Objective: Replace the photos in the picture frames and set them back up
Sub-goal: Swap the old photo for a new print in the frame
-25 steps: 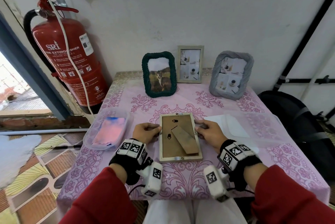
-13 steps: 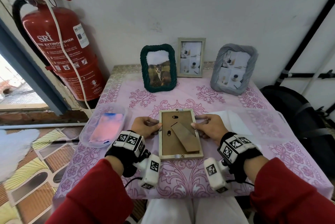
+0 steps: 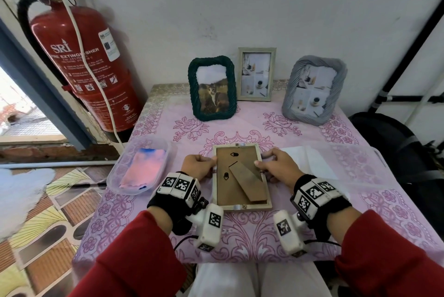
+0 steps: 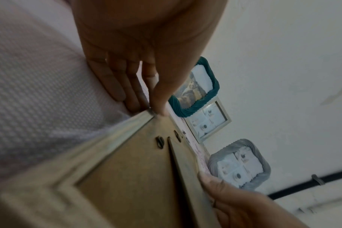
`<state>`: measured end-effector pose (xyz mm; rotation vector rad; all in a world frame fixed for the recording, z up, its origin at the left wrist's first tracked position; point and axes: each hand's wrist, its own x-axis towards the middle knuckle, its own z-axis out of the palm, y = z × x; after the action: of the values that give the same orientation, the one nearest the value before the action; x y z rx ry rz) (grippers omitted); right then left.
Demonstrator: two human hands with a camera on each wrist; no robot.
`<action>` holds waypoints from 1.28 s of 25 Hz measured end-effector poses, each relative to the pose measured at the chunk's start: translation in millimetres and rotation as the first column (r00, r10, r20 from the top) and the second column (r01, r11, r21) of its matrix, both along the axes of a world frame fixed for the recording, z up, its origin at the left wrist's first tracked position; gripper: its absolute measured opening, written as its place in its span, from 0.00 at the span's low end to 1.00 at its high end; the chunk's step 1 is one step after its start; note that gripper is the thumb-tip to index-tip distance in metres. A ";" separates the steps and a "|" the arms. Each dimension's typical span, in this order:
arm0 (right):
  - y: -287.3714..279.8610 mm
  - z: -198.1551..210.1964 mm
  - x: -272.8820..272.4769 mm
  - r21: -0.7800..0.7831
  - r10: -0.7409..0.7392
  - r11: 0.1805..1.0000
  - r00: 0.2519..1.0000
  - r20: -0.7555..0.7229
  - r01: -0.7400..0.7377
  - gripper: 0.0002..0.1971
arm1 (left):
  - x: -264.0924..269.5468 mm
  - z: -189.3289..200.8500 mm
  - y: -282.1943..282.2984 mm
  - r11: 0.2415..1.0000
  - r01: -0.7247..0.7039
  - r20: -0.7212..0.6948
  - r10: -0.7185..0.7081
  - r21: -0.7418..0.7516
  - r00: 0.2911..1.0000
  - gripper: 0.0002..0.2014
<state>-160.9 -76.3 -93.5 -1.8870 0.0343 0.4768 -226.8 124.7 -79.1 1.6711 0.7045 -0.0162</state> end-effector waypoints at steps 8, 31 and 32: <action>-6.4 11.9 -11.6 0.142 0.054 0.988 0.998 0.020 -0.056 0.10 | 1.5 -8.1 3.0 0.996 -0.026 0.005 0.026 0.090 1.000 0.04; -1.8 0.6 -7.8 -0.012 0.018 1.000 0.996 0.088 -0.017 0.10 | -6.4 -1.4 -3.6 0.998 -0.056 0.054 0.057 -0.031 0.997 0.13; 0.2 1.5 -7.9 -0.010 -0.008 1.000 0.997 0.072 0.009 0.06 | -5.7 0.1 -1.8 0.999 -0.031 0.024 0.032 -0.038 0.999 0.14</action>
<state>-168.9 -76.1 -92.0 -1.9118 -0.0026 0.4033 -232.5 122.9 -79.0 1.6213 0.7078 0.0139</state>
